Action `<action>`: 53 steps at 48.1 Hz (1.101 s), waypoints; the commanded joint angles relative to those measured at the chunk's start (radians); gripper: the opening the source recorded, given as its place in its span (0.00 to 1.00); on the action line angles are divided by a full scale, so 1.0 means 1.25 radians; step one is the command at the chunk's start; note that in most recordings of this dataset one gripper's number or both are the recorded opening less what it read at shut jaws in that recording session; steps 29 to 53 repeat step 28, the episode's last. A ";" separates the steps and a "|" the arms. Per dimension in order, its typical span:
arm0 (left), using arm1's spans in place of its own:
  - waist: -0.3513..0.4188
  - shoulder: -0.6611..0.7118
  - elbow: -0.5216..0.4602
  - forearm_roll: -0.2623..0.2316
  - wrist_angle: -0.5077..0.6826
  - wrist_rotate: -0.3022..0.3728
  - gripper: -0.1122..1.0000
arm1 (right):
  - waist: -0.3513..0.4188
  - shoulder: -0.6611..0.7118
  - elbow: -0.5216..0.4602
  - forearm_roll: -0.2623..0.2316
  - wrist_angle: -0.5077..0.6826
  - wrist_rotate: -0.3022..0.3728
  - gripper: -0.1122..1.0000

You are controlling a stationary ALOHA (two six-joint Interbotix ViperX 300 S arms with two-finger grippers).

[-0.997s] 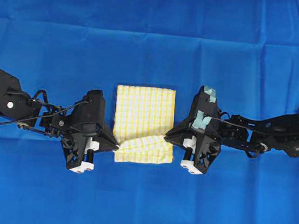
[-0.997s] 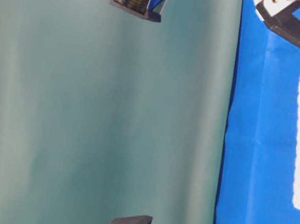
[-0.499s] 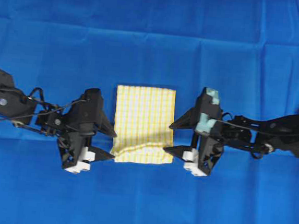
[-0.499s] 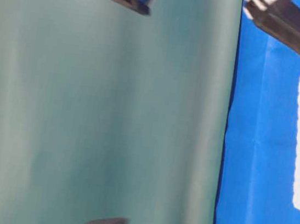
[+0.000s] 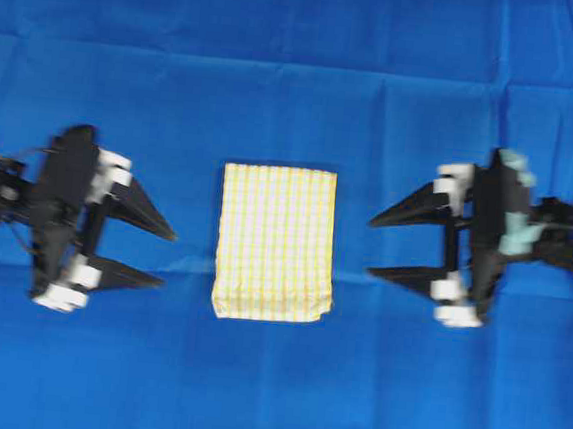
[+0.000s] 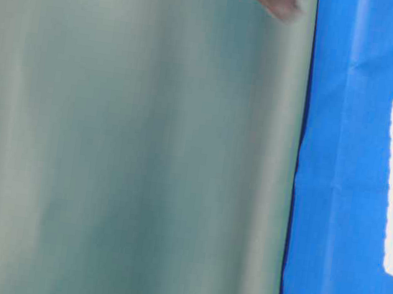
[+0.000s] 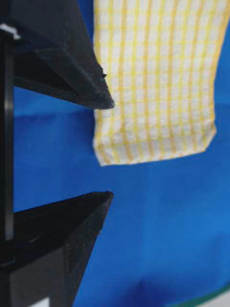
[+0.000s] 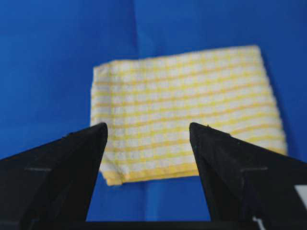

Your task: Fold the yellow towel.

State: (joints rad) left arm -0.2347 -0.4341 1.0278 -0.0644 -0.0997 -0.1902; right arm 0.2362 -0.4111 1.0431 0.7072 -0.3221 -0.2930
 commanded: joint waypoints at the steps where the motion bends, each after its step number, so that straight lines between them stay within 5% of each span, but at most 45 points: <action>1: -0.002 -0.086 0.028 0.002 -0.004 0.018 0.65 | 0.002 -0.090 0.025 -0.001 -0.001 -0.020 0.73; 17: 0.004 -0.395 0.155 0.002 0.010 0.126 0.65 | -0.016 -0.367 0.126 -0.001 0.101 -0.133 0.73; 28: 0.050 -0.524 0.232 0.002 0.047 0.153 0.65 | -0.044 -0.461 0.198 -0.004 0.120 -0.151 0.73; 53: 0.050 -0.524 0.232 0.002 0.047 0.153 0.65 | -0.044 -0.461 0.198 -0.004 0.120 -0.151 0.73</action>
